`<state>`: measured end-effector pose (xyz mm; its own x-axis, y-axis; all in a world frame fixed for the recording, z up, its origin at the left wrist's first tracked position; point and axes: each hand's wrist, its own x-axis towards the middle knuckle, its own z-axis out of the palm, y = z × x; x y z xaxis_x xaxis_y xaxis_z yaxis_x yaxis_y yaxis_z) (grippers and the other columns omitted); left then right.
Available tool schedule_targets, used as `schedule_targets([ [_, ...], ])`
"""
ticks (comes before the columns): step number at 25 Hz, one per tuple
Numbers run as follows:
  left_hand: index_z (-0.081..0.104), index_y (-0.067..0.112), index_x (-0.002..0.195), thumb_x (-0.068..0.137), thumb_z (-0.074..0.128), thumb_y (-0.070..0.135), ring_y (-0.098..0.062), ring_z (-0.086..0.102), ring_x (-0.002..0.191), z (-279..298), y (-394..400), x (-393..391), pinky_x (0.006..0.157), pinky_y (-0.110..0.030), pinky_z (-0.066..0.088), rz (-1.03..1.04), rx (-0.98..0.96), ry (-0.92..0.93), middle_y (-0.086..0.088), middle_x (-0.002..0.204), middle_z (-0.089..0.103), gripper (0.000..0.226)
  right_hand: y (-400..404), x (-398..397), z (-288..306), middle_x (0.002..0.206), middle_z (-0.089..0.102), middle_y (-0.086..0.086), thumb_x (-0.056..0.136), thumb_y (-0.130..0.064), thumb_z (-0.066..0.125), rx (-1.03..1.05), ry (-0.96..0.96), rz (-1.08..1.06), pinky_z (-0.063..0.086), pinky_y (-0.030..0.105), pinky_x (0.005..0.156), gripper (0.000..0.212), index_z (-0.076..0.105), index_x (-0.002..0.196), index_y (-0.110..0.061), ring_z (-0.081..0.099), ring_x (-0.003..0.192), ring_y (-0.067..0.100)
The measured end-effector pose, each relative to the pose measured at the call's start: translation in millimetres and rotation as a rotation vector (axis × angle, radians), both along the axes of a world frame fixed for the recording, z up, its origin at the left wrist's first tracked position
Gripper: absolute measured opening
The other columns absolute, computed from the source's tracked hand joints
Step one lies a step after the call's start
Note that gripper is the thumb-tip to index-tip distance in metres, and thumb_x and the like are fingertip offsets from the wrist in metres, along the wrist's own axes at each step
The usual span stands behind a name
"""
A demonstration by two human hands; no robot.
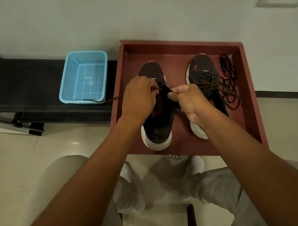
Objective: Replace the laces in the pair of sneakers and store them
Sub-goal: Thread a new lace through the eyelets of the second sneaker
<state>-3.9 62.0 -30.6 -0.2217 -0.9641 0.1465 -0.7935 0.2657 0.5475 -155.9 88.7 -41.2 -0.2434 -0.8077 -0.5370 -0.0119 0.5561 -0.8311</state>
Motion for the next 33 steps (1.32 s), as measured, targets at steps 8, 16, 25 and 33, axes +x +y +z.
schedule_targets([
  [8, 0.081, 0.017, 0.099, 0.091, 0.073, 0.019, -0.021, 0.066, 0.092, -3, 1, -2, 0.076, -0.025, 0.041, -0.051, -0.016, -0.038, -0.003, 0.095, 0.075, 0.012, 1, 2, -1, 0.106, 0.075, 0.019, 0.096, 0.0, 0.065, 0.041, -0.079, -0.054, 0.057, 0.044, 0.093, 0.02, 0.072, 0.115, 0.002, 0.073, 0.099, 0.03],
  [16, 0.08, 0.017, 0.101, 0.094, 0.067, 0.02, -0.018, 0.062, 0.093, -4, 0, -6, 0.073, -0.024, 0.037, -0.058, -0.04, -0.063, -0.002, 0.093, 0.073, 0.015, 5, 4, 8, 0.085, 0.073, 0.01, 0.096, 0.005, 0.064, -0.018, -0.049, -0.033, 0.056, 0.017, 0.058, 0.013, 0.074, 0.105, 0.003, 0.071, 0.072, 0.014],
  [25, 0.081, 0.017, 0.099, 0.094, 0.066, 0.02, -0.017, 0.061, 0.095, -6, -1, -7, 0.074, -0.024, 0.038, -0.045, 0.007, -0.031, -0.001, 0.094, 0.074, 0.016, 3, 2, 2, 0.097, 0.076, 0.016, 0.096, 0.001, 0.066, -0.002, -0.058, -0.023, 0.059, 0.025, 0.07, 0.015, 0.074, 0.109, 0.001, 0.073, 0.085, 0.021],
  [33, 0.079, 0.012, 0.093, 0.093, 0.062, 0.019, -0.023, 0.06, 0.088, -10, -4, -8, 0.074, -0.039, 0.053, -0.084, -0.048, -0.143, -0.006, 0.087, 0.07, 0.018, 3, 3, 2, 0.104, 0.076, 0.017, 0.095, 0.001, 0.067, -0.03, -0.052, 0.0, 0.055, 0.018, 0.065, 0.021, 0.073, 0.115, 0.003, 0.073, 0.086, 0.018],
])
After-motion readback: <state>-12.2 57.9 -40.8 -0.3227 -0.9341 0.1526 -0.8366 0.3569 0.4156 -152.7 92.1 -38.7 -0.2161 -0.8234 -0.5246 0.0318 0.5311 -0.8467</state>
